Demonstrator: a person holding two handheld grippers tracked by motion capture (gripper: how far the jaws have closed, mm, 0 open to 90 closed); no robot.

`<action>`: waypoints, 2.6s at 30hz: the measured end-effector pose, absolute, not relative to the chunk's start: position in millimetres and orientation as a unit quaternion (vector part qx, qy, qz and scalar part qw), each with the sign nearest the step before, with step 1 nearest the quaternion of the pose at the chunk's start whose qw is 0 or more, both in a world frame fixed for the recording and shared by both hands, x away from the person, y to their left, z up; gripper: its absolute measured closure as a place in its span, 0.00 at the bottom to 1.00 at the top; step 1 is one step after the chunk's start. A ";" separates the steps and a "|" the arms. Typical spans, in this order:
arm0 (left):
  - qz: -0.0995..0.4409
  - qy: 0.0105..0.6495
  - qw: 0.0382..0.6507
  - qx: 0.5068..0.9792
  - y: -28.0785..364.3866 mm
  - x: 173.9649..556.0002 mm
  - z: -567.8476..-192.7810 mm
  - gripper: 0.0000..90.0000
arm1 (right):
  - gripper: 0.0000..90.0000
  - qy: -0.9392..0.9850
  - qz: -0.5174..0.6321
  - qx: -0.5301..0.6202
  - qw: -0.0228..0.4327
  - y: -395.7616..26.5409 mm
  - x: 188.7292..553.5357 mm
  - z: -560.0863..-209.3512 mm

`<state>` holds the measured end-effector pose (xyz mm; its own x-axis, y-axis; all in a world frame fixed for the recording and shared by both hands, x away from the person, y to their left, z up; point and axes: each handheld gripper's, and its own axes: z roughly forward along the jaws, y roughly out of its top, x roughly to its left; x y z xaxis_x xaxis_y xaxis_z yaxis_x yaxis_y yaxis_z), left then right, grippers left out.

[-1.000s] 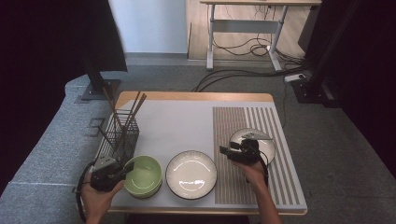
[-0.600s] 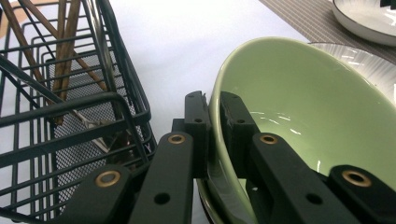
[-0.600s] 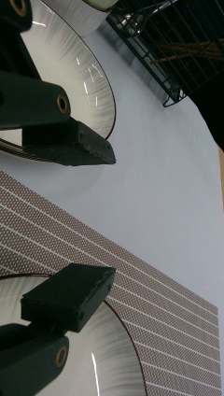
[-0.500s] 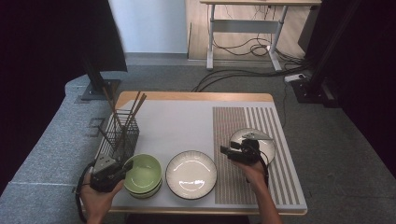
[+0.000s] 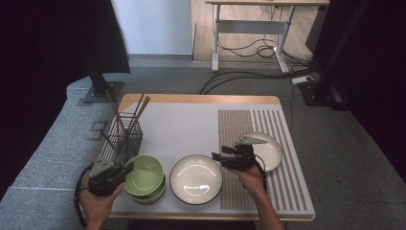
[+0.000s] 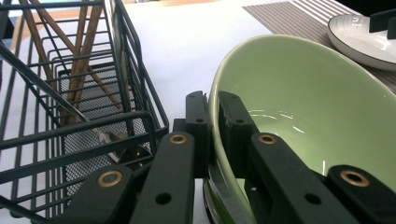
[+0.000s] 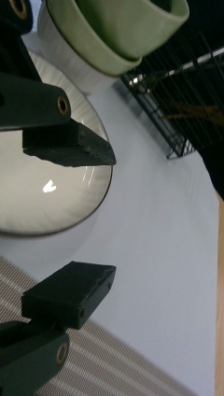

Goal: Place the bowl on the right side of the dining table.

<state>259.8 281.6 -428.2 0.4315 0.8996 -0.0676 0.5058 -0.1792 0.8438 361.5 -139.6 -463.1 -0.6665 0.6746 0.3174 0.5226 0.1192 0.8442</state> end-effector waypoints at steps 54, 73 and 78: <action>0.235 0.465 0.420 0.743 267.1 273.4 -414.4 0.93 | 0.44 0.789 0.535 0.302 0.026 -55.3 356.7 -425.2; 0.230 0.466 0.421 0.743 266.5 279.2 -414.1 0.93 | 0.43 0.810 0.520 0.269 0.009 -41.7 359.5 -404.9; 0.233 0.464 0.420 0.744 265.1 279.7 -412.8 0.93 | 0.43 0.814 0.519 0.262 0.005 -33.1 358.5 -402.2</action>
<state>279.7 265.1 -412.8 0.4609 0.8865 -0.0425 0.4950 -0.2169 0.8414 358.5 -33.1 -402.2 -0.8623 0.4319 0.2645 0.4220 0.3237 0.8468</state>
